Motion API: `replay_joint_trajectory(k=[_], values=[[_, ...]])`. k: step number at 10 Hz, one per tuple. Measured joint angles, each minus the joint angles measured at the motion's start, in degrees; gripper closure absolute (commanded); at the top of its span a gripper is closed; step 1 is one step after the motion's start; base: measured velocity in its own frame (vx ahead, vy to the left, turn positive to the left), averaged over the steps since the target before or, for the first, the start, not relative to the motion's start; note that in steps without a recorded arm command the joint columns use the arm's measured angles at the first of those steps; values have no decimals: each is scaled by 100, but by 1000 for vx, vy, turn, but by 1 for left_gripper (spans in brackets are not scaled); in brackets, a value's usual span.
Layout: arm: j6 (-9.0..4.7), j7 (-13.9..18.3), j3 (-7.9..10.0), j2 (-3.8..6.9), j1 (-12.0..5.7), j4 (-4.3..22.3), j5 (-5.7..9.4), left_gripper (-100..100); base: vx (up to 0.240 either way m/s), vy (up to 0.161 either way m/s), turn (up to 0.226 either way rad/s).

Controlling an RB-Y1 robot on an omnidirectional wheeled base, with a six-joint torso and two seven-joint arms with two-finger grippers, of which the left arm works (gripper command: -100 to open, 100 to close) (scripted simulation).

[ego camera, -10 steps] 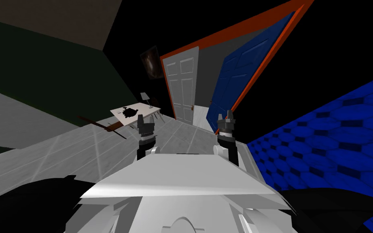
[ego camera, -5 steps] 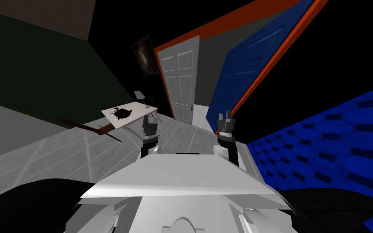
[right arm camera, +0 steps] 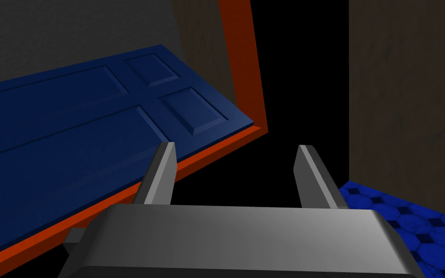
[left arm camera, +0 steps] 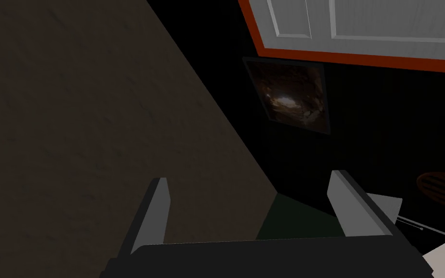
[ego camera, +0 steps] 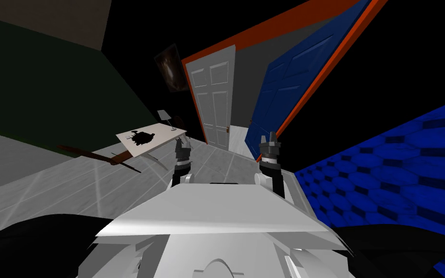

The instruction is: Push the door open

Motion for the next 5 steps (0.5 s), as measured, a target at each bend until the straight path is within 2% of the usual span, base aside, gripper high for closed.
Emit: replay_joint_trajectory(k=[5], values=[[-93, 2, -61, 95, -237, 599, 22, -100, 99, -4, -45]])
